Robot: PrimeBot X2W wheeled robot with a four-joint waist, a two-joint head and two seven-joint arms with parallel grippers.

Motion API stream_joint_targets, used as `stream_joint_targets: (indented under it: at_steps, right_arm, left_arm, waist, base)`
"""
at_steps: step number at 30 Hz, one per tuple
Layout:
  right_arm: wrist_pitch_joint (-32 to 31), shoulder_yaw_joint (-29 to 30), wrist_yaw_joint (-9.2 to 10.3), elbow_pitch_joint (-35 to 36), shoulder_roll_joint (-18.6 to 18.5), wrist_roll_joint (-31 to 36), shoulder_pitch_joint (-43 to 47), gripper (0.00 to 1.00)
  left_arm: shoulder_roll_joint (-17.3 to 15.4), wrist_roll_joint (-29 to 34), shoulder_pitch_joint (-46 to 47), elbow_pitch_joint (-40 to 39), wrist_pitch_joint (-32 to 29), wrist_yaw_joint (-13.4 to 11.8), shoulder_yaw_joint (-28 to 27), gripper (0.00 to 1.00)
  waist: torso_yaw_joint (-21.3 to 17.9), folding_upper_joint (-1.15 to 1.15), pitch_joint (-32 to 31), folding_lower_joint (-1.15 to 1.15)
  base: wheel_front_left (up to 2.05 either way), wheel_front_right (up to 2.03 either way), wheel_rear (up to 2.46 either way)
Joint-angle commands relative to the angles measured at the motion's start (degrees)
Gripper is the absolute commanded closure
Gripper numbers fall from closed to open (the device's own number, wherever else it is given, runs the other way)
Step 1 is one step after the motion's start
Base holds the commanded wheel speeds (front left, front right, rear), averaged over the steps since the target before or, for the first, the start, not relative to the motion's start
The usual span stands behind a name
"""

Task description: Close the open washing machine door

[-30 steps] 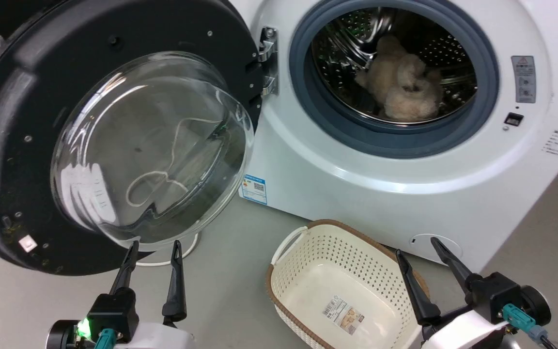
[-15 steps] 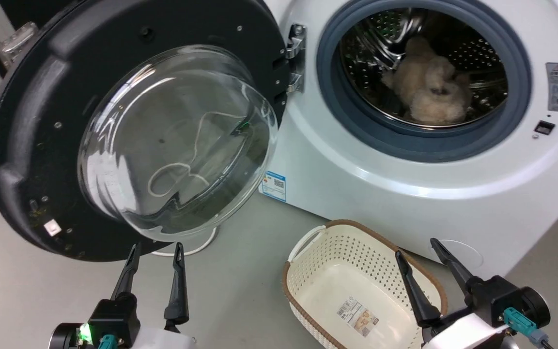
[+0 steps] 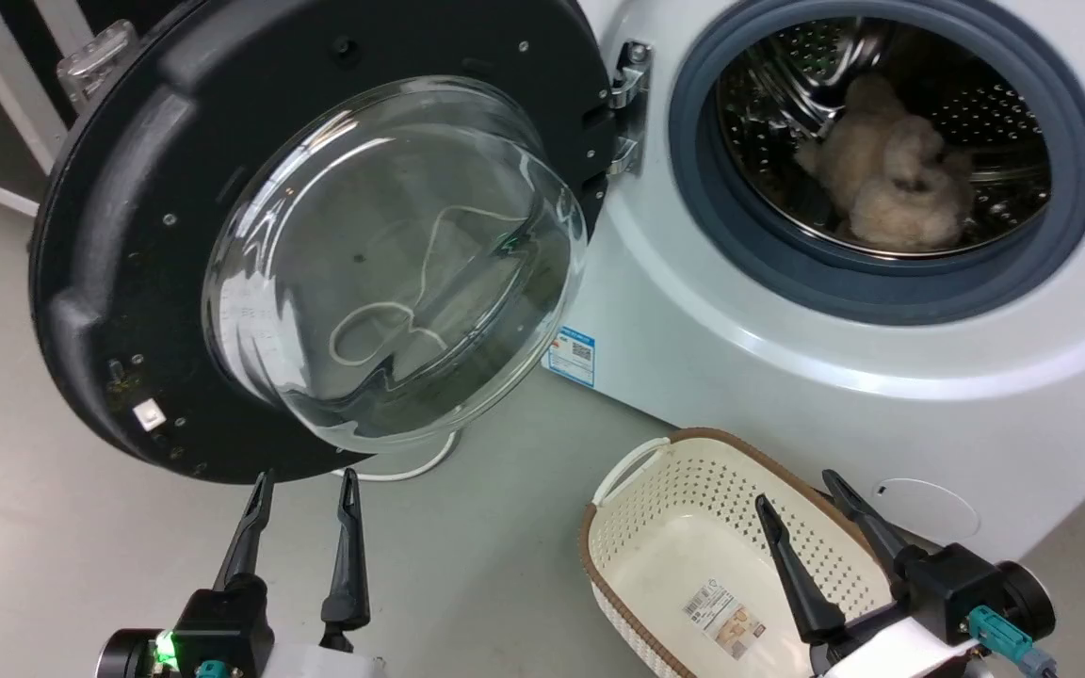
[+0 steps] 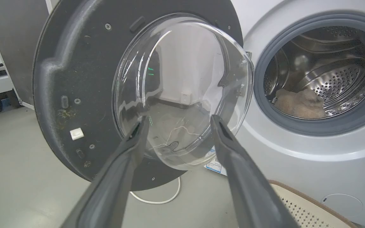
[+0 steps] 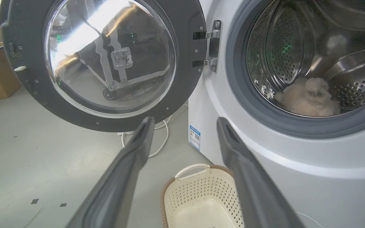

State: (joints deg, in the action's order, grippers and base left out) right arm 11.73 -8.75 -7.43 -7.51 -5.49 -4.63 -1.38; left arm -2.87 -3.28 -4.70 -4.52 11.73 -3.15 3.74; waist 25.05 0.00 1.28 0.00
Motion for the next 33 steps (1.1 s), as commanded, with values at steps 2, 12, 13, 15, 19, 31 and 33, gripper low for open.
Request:
stream_joint_targets:
  at_steps: [2, 12, 13, 15, 19, 31, 33]
  right_arm:
    - [1.1, -0.2, -0.05, -0.4, -0.7, -0.7, 0.0, 0.00]
    - [2.3, 0.9, -0.05, 0.6, -2.4, -0.7, 0.4, 0.00]
    - [2.4, 1.3, -0.05, 0.8, -2.4, -0.7, 0.6, 0.00]
    - [2.9, 1.5, -0.05, 1.2, -2.7, -0.5, 1.0, 0.00]
    - [3.3, 0.9, -0.06, 1.2, -3.7, -0.7, 0.1, 0.00]
    - [3.3, 0.9, -0.06, 1.2, -5.9, -2.1, -2.7, 0.00]
    - [3.3, 0.9, -0.06, 1.0, -6.1, -2.4, -2.9, 0.00]
  left_arm:
    - [0.0, -1.1, -0.2, -1.8, 1.1, 0.1, 0.3, 1.00]
    - [0.0, -17.8, 6.1, -8.0, 2.3, 0.7, -8.2, 1.00]
    - [0.0, -20.0, 7.6, -8.1, 2.4, 1.2, -9.9, 1.00]
    - [-1.1, -26.4, 14.4, -6.5, 2.9, 3.8, -17.3, 1.00]
    - [-6.2, -33.3, 21.8, -2.1, -0.7, 3.7, -23.5, 1.00]
    - [-16.8, -55.2, 37.1, 17.9, -24.4, -5.1, -36.6, 1.00]
    - [-18.2, -59.9, 38.8, 22.0, -30.8, -7.4, -38.2, 1.00]
  waist:
    - [1.3, 0.00, 0.7, 0.00]
    - [4.0, 0.00, 4.1, 0.00]
    - [4.2, 0.00, 4.4, 0.00]
    - [3.9, 0.00, 6.2, 0.00]
    - [2.4, 0.00, 8.4, 0.00]
    - [-3.4, 0.00, 11.9, 0.00]
    - [-4.3, 0.00, 12.0, 0.00]
  base:
    - [0.00, 0.00, 0.00]
    - [0.00, 0.00, 0.00]
    - [0.00, 0.00, 0.00]
    - [0.00, 0.00, 0.00]
    - [0.00, 0.00, 0.00]
    - [0.00, 0.00, 0.00]
    - [0.00, 0.00, 0.00]
